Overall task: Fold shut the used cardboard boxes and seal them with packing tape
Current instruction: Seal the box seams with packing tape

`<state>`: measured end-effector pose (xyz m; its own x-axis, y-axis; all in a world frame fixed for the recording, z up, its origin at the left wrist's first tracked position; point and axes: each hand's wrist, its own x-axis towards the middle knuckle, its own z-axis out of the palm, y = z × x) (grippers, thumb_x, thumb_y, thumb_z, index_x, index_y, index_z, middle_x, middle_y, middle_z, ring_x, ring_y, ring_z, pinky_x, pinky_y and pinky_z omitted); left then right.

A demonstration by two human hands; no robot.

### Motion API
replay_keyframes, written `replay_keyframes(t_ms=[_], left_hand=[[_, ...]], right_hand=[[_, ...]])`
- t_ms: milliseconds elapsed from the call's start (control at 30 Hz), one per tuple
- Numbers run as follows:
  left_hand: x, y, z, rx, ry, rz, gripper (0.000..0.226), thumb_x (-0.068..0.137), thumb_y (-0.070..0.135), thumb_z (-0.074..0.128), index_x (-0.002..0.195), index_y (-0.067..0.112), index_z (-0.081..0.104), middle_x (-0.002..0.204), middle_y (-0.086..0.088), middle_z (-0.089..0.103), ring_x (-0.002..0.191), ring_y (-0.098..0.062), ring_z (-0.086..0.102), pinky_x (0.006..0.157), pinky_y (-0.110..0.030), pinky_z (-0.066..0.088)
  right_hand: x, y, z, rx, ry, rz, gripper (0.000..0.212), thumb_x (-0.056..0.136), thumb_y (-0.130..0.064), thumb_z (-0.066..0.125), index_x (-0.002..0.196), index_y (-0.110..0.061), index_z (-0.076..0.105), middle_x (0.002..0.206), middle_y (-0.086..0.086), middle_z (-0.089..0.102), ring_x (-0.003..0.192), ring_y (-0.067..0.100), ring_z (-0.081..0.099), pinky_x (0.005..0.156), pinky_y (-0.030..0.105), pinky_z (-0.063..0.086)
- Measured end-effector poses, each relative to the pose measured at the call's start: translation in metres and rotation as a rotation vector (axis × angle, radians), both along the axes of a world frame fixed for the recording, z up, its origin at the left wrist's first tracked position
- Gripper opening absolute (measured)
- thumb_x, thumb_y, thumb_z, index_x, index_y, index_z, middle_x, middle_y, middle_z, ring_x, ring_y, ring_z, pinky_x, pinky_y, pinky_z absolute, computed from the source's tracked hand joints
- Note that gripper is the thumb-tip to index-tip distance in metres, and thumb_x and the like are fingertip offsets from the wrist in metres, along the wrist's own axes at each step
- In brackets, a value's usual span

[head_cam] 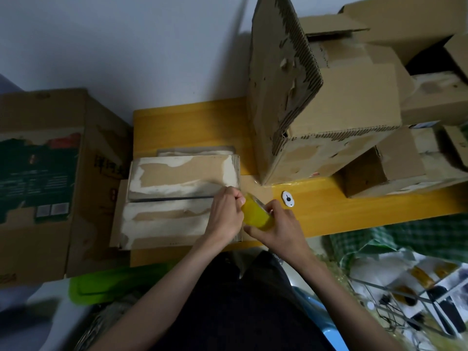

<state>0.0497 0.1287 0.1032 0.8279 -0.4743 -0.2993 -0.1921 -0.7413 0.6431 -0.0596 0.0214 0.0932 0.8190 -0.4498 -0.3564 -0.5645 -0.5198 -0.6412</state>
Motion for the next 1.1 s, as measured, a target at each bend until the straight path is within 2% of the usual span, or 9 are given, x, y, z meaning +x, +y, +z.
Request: replay_keyframes(t_ms=[67, 133, 200, 333, 433, 667, 767, 867, 1100], left_hand=[[-0.003, 0.002, -0.002, 0.016, -0.043, -0.036, 0.012, 0.101, 0.011, 0.049, 0.092, 0.019, 0.048, 0.1, 0.001, 0.049, 0.101, -0.018, 0.051, 0.082, -0.025, 0.037], [-0.004, 0.005, -0.003, 0.028, -0.041, -0.052, 0.012, 0.102, 0.011, 0.047, 0.094, 0.019, 0.047, 0.099, 0.001, 0.05, 0.098, -0.017, 0.05, 0.08, -0.025, 0.036], [-0.004, 0.009, -0.003, 0.003, -0.011, -0.056, 0.011, 0.103, 0.011, 0.046, 0.093, 0.017, 0.049, 0.096, 0.0, 0.053, 0.093, -0.017, 0.051, 0.077, -0.024, 0.035], [-0.004, 0.015, 0.001, -0.083, -0.046, -0.136, 0.012, 0.102, 0.011, 0.047, 0.092, 0.017, 0.049, 0.091, 0.001, 0.053, 0.084, -0.014, 0.048, 0.069, -0.021, 0.029], [-0.005, 0.019, 0.006, -0.127, -0.125, -0.229, 0.015, 0.101, 0.007, 0.047, 0.092, 0.019, 0.045, 0.09, 0.005, 0.048, 0.083, -0.009, 0.044, 0.066, -0.019, 0.029], [-0.002, 0.038, -0.003, -0.278, -0.14, -0.189, 0.023, 0.095, 0.024, 0.066, 0.108, 0.028, 0.048, 0.097, 0.015, 0.052, 0.092, 0.005, 0.052, 0.076, -0.008, 0.039], [0.004, 0.045, -0.02, -0.066, -0.043, -0.275, 0.052, 0.082, 0.036, 0.08, 0.12, 0.033, 0.043, 0.108, 0.016, 0.045, 0.091, 0.002, 0.055, 0.072, -0.011, 0.045], [0.006, 0.046, -0.04, 0.197, -0.047, -0.498, 0.059, 0.073, 0.042, 0.084, 0.117, 0.036, 0.044, 0.121, 0.016, 0.042, 0.105, -0.009, 0.054, 0.084, -0.032, 0.055], [0.012, 0.033, -0.05, 0.142, -0.138, -0.588, 0.047, 0.08, 0.039, 0.076, 0.114, 0.029, 0.046, 0.113, 0.013, 0.046, 0.1, -0.009, 0.051, 0.081, -0.029, 0.053]], right_hand=[[0.004, -0.002, 0.005, 0.006, -0.036, 0.043, 0.044, 0.083, -0.065, 0.06, 0.097, -0.024, 0.05, 0.075, -0.013, 0.054, 0.077, 0.011, 0.05, 0.087, 0.04, 0.041], [0.006, -0.005, 0.008, 0.09, -0.042, 0.041, 0.03, 0.093, -0.05, 0.062, 0.098, -0.023, 0.05, 0.065, -0.011, 0.051, 0.065, 0.009, 0.05, 0.071, 0.036, 0.041], [0.008, -0.006, 0.011, 0.105, -0.001, 0.046, 0.028, 0.094, -0.047, 0.061, 0.104, -0.027, 0.045, 0.064, -0.006, 0.052, 0.064, 0.015, 0.052, 0.06, 0.036, 0.038], [0.011, -0.008, 0.014, 0.004, 0.059, 0.052, 0.026, 0.096, -0.044, 0.053, 0.117, -0.038, 0.039, 0.067, 0.002, 0.058, 0.081, 0.028, 0.06, 0.07, 0.041, 0.044], [0.016, -0.015, 0.018, 0.041, 0.08, 0.137, 0.02, 0.099, -0.037, 0.05, 0.115, -0.039, 0.038, 0.061, -0.002, 0.049, 0.066, 0.027, 0.055, 0.065, 0.041, 0.041], [0.02, -0.02, 0.013, 0.01, 0.112, 0.183, 0.007, 0.105, -0.04, 0.04, 0.103, -0.034, 0.037, 0.094, 0.003, 0.049, 0.078, 0.034, 0.057, 0.075, 0.045, 0.049], [0.015, -0.03, 0.003, 0.026, 0.094, 0.126, 0.01, 0.106, -0.041, 0.038, 0.098, -0.036, 0.037, 0.094, 0.006, 0.053, 0.081, 0.034, 0.056, 0.075, 0.047, 0.049], [0.012, -0.04, -0.006, 0.042, 0.071, 0.078, 0.01, 0.105, -0.043, 0.038, 0.097, -0.036, 0.038, 0.095, 0.005, 0.057, 0.083, 0.031, 0.056, 0.075, 0.049, 0.05], [0.012, -0.05, -0.011, 0.09, 0.002, -0.009, 0.013, 0.105, -0.047, 0.04, 0.096, -0.036, 0.039, 0.087, 0.0, 0.059, 0.078, 0.025, 0.057, 0.067, 0.041, 0.043]])
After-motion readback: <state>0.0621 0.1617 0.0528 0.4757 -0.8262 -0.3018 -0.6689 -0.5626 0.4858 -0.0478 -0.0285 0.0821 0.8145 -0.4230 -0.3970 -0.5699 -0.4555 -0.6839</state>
